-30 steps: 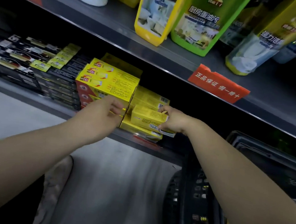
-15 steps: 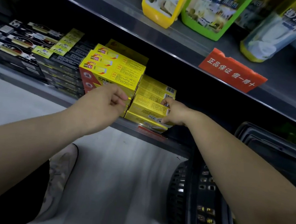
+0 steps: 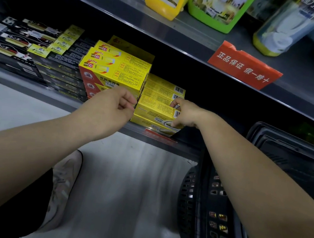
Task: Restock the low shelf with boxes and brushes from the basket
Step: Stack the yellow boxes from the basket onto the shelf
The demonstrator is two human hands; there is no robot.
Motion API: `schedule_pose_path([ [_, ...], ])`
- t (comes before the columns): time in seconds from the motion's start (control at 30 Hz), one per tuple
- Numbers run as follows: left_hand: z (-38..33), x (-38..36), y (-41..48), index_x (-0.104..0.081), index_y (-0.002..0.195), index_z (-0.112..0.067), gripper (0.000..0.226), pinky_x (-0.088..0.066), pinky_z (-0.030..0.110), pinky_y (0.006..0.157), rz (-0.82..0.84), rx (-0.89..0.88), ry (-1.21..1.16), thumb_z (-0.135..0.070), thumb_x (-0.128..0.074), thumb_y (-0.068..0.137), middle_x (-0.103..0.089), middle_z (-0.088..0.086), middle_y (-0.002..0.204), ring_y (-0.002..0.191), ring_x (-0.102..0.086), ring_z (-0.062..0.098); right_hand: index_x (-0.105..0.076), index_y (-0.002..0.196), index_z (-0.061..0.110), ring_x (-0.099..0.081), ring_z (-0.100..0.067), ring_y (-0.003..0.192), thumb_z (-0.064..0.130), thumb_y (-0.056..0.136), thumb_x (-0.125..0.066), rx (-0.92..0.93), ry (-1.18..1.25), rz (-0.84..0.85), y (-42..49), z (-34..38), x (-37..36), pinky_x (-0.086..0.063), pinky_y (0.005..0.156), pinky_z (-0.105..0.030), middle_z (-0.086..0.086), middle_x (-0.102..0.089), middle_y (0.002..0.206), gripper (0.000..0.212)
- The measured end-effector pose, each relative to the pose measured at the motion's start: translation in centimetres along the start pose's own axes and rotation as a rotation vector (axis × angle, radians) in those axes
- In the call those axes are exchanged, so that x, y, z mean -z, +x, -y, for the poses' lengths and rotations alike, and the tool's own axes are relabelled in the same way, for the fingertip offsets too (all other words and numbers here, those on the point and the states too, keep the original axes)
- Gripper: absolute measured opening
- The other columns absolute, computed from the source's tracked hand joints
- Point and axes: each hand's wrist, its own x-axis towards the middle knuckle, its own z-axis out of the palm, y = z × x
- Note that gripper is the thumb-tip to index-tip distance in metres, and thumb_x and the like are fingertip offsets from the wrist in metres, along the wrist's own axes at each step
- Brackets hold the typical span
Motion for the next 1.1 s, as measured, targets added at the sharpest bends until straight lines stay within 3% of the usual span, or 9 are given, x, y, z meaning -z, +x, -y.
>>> schedule_pose_path([
  [0.13, -0.1, 0.0, 0.0, -0.056, 0.094, -0.016, 0.016, -0.039, 0.005, 0.056, 0.007, -0.012, -0.009, -0.003, -0.051, 0.088, -0.063, 0.005, 0.089, 0.075, -0.056, 0.010, -0.044, 0.126, 0.021, -0.054, -0.029, 0.114, 0.008, 0.075, -0.076, 0.015, -0.029, -0.002, 0.3, 0.1, -0.1, -0.052, 0.090, -0.040, -0.011, -0.048, 0.134, 0.063],
  [0.3, -0.5, -0.3, -0.3, -0.057, 0.092, -0.018, 0.019, -0.049, 0.030, 0.077, 0.044, -0.013, -0.033, -0.001, -0.051, 0.086, -0.062, 0.005, 0.088, 0.085, -0.061, 0.022, -0.041, 0.129, 0.022, -0.053, -0.027, 0.115, 0.008, 0.075, -0.077, 0.023, -0.020, 0.019, 0.5, -0.1, -0.1, -0.049, 0.089, -0.035, -0.010, -0.045, 0.137, 0.067],
  [0.43, -2.1, -1.3, -0.6, -0.055, 0.081, -0.028, 0.024, -0.049, 0.029, 0.074, 0.087, -0.073, -0.025, -0.005, -0.052, 0.087, -0.061, 0.000, 0.086, 0.082, -0.060, 0.018, -0.037, 0.137, 0.021, -0.051, -0.025, 0.115, 0.013, 0.072, -0.079, 0.013, -0.121, 0.040, -0.3, 0.1, 0.4, -0.046, 0.085, -0.029, -0.008, -0.044, 0.139, 0.077],
  [0.57, -5.3, -3.8, -1.3, -0.059, 0.087, -0.023, 0.016, -0.050, 0.029, 0.078, 0.152, -0.203, 0.038, -0.009, -0.054, 0.085, -0.063, -0.004, 0.089, 0.085, -0.060, 0.014, -0.054, 0.119, 0.011, -0.058, -0.022, 0.103, 0.007, 0.073, -0.077, 0.075, 0.105, -0.173, -3.4, -0.5, 3.0, -0.050, 0.089, -0.032, -0.010, -0.058, 0.118, 0.052],
  [0.7, -8.3, -7.6, -2.6, -0.060, 0.095, -0.021, 0.016, -0.046, 0.027, 0.080, 0.218, -0.409, 0.141, -0.012, -0.054, 0.084, -0.064, -0.007, 0.092, 0.091, -0.058, 0.010, -0.062, 0.097, 0.009, -0.060, -0.009, 0.080, -0.004, 0.076, -0.072, 0.185, 0.440, -0.363, -10.8, -3.0, 5.5, -0.051, 0.073, -0.019, -0.005, -0.063, 0.092, 0.027],
  [0.83, -11.1, -11.7, -4.0, -0.058, 0.104, -0.024, 0.018, -0.037, 0.021, 0.084, 0.295, -0.657, 0.277, -0.021, -0.054, 0.087, -0.057, -0.011, 0.099, 0.097, -0.050, 0.009, -0.061, 0.091, 0.017, -0.063, -0.005, 0.078, -0.001, 0.081, -0.067, 0.225, 0.605, -0.385, -18.9, -8.0, 5.8, -0.051, 0.078, -0.017, -0.003, -0.067, 0.087, 0.022],
  [1.0, -13.6, -16.4, -6.5, -0.055, 0.108, -0.030, 0.018, -0.034, 0.022, 0.090, 0.409, -0.818, 0.354, -0.029, -0.049, 0.091, -0.056, -0.013, 0.106, 0.105, -0.042, 0.007, -0.065, 0.088, 0.018, -0.063, -0.010, 0.082, 0.003, 0.084, -0.065, 0.042, 0.692, -0.369, -23.9, -16.6, 2.0, -0.050, 0.077, -0.022, -0.003, -0.069, 0.085, 0.015],
  [1.1, -15.1, -19.4, -7.9, -0.055, 0.108, -0.029, 0.017, -0.030, 0.018, 0.087, 0.471, -0.903, 0.380, -0.029, -0.048, 0.092, -0.057, -0.013, 0.103, 0.103, -0.042, 0.006, -0.067, 0.092, 0.017, -0.064, -0.017, 0.093, 0.018, 0.083, -0.067, -0.096, 0.456, -0.290, -23.3, -21.6, -1.7, -0.051, 0.084, -0.036, -0.005, -0.070, 0.095, 0.009],
])
